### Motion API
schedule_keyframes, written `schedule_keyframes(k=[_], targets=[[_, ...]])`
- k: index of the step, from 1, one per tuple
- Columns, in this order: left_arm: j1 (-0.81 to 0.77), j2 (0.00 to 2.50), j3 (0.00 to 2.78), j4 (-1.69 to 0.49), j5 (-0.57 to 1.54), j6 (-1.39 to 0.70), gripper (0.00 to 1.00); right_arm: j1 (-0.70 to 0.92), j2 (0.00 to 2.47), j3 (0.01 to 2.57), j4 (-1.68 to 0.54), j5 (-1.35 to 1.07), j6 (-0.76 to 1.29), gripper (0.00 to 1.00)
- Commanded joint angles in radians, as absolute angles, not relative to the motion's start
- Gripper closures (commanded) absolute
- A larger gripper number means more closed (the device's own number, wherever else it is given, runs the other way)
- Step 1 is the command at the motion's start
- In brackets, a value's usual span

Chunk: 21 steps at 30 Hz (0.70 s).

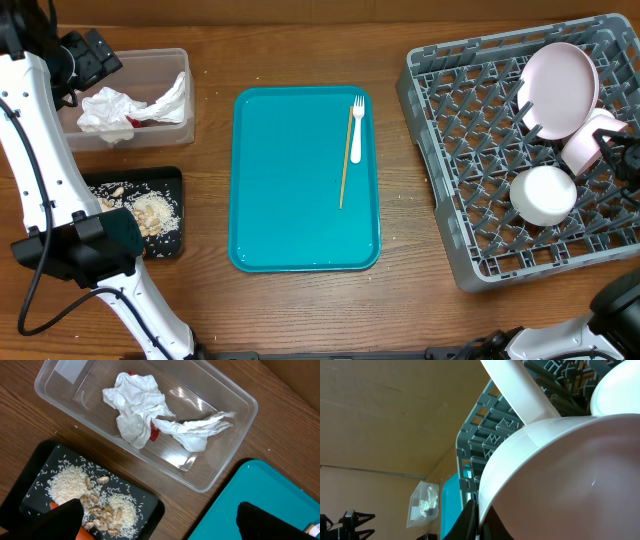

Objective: Sort waste into correct bins and load items into the dishwasher rack
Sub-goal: 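Lower the pink bowl into the rack beside the white bowl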

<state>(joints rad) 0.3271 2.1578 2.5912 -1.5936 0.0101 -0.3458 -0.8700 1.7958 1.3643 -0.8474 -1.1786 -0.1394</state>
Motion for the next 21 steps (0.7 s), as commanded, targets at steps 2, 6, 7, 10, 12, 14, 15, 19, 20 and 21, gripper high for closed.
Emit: schedule_keyframes(k=[2, 6, 7, 10, 12, 14, 15, 19, 20, 21], targets=[[0.320, 2.120, 2.587, -1.596, -0.001, -0.363, 0.00, -0.874, 1.802, 1.337, -0.841, -1.208, -0.157, 0.96], [0.320, 2.120, 2.587, -1.595, -0.001, -0.363, 0.00, -0.874, 1.802, 1.336, -0.843, -1.335, -0.157, 0.96], [0.320, 2.120, 2.587, -1.595, -0.001, -0.363, 0.00, -0.874, 1.802, 1.336, -0.842, -1.374, -0.157, 0.96], [0.320, 2.120, 2.587, -1.595, -0.001, -0.363, 0.00, -0.874, 1.802, 1.336, -0.842, -1.390, -0.157, 0.96], [0.320, 2.120, 2.587, -1.596, -0.001, -0.363, 0.00, -0.874, 1.802, 1.335, -0.844, -1.369, -0.157, 0.96], [0.320, 2.120, 2.587, -1.595, -0.001, -0.363, 0.00, -0.874, 1.802, 1.334, -0.853, -1.333, -0.157, 0.96], [0.320, 2.120, 2.587, -1.596, -0.001, -0.363, 0.00, -0.874, 1.802, 1.334, -0.858, -1.315, -0.157, 0.96], [0.320, 2.120, 2.587, -1.595, -0.001, -0.363, 0.00, -0.875, 1.802, 1.334, -0.874, -1.238, -0.150, 0.96], [0.320, 2.120, 2.587, -1.595, -0.001, -0.363, 0.00, -0.875, 1.802, 1.334, -0.875, -1.211, -0.132, 0.96], [0.320, 2.120, 2.587, -1.595, -0.001, -0.363, 0.00, -0.876, 1.802, 1.334, -0.875, -1.197, -0.125, 0.96]])
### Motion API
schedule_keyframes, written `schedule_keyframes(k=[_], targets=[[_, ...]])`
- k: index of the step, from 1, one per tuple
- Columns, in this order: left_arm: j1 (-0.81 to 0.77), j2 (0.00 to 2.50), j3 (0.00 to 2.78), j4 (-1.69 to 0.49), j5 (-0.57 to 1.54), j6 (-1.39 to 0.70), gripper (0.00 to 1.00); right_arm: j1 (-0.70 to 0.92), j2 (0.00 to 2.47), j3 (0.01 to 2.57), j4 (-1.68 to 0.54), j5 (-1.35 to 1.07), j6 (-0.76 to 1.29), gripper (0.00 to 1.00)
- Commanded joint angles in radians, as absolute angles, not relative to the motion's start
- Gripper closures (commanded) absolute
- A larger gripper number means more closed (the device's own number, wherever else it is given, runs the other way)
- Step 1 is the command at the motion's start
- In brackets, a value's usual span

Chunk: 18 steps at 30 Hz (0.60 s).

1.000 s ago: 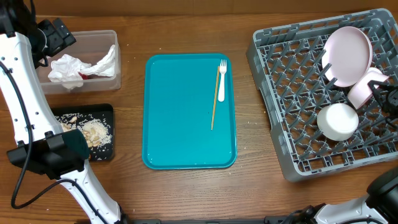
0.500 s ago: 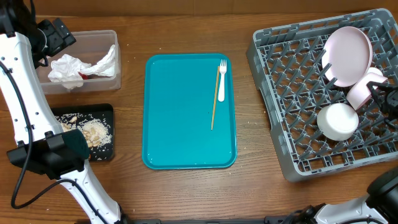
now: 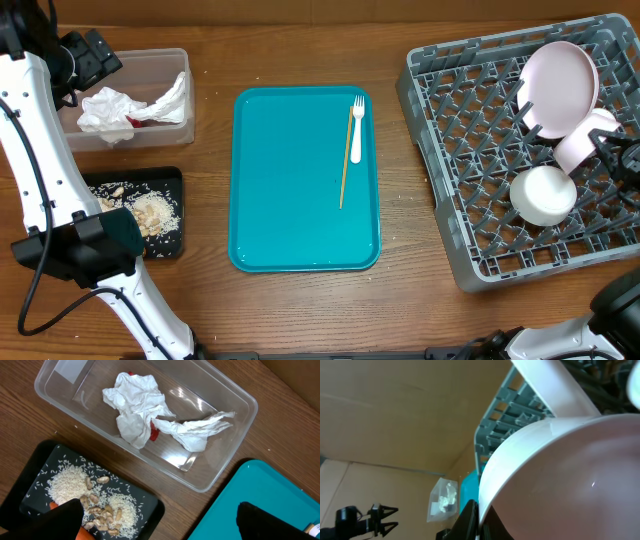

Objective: Sort waste into correct bins and load items into the dishwasher rack
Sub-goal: 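Lower the pink bowl into the rack beside the white bowl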

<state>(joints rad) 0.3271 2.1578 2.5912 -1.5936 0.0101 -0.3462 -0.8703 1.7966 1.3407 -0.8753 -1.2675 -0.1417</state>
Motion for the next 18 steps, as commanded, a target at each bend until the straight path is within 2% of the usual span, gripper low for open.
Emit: schedule_keyframes(k=[1, 3, 5, 13, 18], targets=[[0.320, 2.120, 2.587, -1.595, -0.001, -0.363, 0.00, -0.876, 1.802, 1.334, -0.880, -1.157, -0.118, 0.96], [0.320, 2.120, 2.587, -1.595, -0.001, -0.363, 0.00, -0.876, 1.802, 1.334, -0.884, -1.091, -0.065, 0.91], [0.320, 2.120, 2.587, -1.595, -0.001, -0.363, 0.00, -0.877, 1.802, 1.334, -0.888, -1.073, -0.028, 0.79], [0.320, 2.120, 2.587, -1.595, -0.001, -0.363, 0.00, -0.882, 1.801, 1.357, -0.931, -1.000, 0.086, 0.76], [0.320, 2.120, 2.587, -1.596, -0.001, -0.363, 0.00, -0.883, 1.792, 1.520, -1.138, -0.730, 0.093, 0.76]])
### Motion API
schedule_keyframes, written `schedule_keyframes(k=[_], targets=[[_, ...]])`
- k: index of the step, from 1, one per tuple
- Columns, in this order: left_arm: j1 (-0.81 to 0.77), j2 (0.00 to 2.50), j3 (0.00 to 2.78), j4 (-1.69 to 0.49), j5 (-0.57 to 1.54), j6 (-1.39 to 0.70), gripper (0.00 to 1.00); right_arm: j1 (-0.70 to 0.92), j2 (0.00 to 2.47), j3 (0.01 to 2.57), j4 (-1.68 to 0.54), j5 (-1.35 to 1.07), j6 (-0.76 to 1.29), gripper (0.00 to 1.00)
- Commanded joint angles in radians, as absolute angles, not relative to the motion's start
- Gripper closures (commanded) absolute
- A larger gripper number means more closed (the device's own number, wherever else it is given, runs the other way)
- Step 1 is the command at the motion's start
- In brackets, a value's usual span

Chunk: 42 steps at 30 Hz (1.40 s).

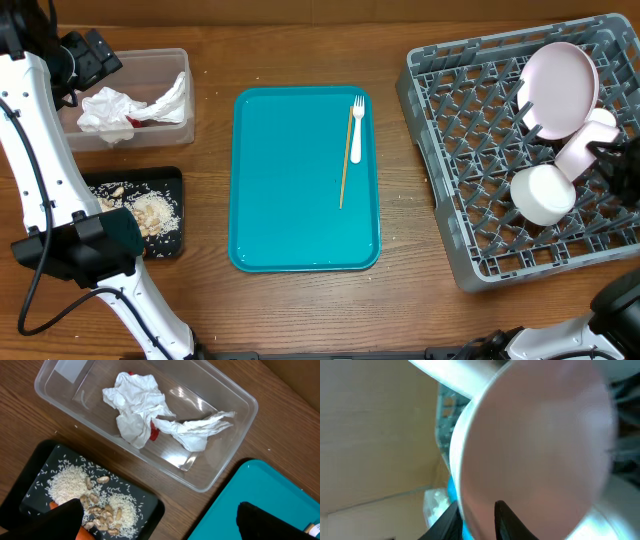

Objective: Sort waste into correct bins and load items into the dishwasher rack
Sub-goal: 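Lower the pink bowl into the rack beside the white bowl, then release the pink bowl and withdraw the right gripper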

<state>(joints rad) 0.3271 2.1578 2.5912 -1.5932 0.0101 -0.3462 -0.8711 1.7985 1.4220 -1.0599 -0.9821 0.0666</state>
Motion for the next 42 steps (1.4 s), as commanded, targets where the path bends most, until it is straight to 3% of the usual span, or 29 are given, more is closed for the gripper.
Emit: schedule_keyframes(k=[1, 5, 11, 19, 23, 26, 31, 42], targets=[[0.320, 2.120, 2.587, -1.595, -0.001, -0.363, 0.00, -0.883, 1.789, 1.564, -1.187, -0.645, 0.125, 0.76], [0.320, 2.120, 2.587, -1.595, -0.001, -0.363, 0.00, -0.883, 1.761, 1.695, -1.312, -0.401, 0.224, 0.75], [0.320, 2.120, 2.587, -1.595, -0.001, -0.363, 0.00, -0.883, 1.676, 1.712, -1.351, -0.315, 0.271, 0.73], [0.320, 2.120, 2.587, -1.595, -0.001, -0.363, 0.00, -0.825, 1.607, 1.711, -1.394, -0.380, 0.235, 0.70], [0.320, 2.120, 2.587, -1.595, -0.001, -0.363, 0.00, -0.737, 1.613, 1.705, -1.327, -0.149, 0.324, 0.69], [0.320, 2.120, 2.587, -1.595, -0.001, -0.363, 0.00, -0.714, 1.648, 1.705, -1.268, 0.019, 0.424, 0.82], [0.320, 2.120, 2.587, -1.595, -0.001, -0.363, 0.00, -0.736, 1.752, 1.705, -1.243, 0.036, 0.431, 0.93], [0.320, 2.120, 2.587, -1.596, -0.001, -0.363, 0.00, -0.728, 1.909, 1.705, -1.235, 0.014, 0.430, 0.95]])
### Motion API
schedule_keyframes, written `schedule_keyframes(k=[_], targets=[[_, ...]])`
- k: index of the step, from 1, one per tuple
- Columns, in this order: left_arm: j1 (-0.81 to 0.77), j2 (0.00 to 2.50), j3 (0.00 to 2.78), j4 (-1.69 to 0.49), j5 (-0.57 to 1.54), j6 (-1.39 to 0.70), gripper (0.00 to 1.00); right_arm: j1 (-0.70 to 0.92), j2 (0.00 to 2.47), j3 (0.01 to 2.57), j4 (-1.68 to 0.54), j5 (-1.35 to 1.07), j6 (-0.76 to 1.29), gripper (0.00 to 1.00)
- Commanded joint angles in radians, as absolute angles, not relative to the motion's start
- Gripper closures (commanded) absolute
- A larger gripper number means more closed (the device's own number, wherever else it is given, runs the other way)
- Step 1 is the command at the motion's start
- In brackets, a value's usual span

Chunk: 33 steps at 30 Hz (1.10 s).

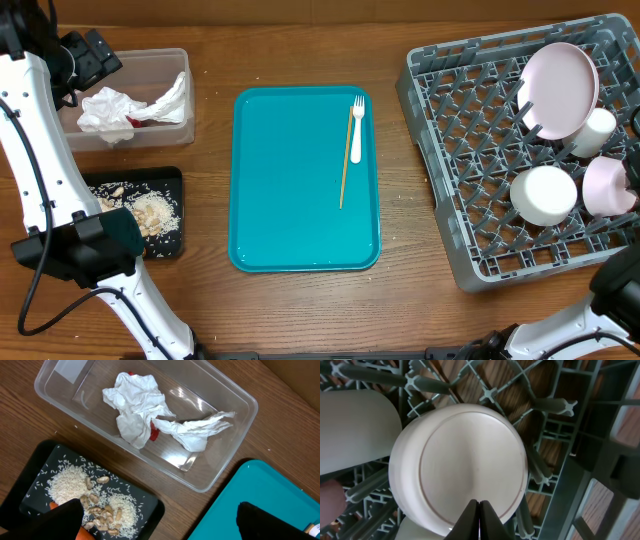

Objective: Sort waste into correct bins and load items into the dishwasher rack
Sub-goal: 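Release the pink bowl and withdraw the right gripper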

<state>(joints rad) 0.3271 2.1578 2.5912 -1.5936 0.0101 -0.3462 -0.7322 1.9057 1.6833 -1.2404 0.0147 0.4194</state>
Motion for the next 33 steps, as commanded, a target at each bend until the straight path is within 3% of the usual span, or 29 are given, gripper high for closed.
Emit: schedule_keyframes(k=[1, 20, 33], targets=[[0.320, 2.120, 2.587, -1.596, -0.001, -0.363, 0.00, -0.726, 1.914, 1.705, -1.235, 0.008, 0.429, 0.95], [0.320, 2.120, 2.587, -1.595, -0.001, -0.363, 0.00, -0.596, 1.920, 1.740, -1.255, -0.150, 0.272, 0.94], [0.320, 2.120, 2.587, -1.596, -0.001, -0.363, 0.00, -0.618, 1.945, 1.750, -1.233, 0.057, 0.368, 0.90]])
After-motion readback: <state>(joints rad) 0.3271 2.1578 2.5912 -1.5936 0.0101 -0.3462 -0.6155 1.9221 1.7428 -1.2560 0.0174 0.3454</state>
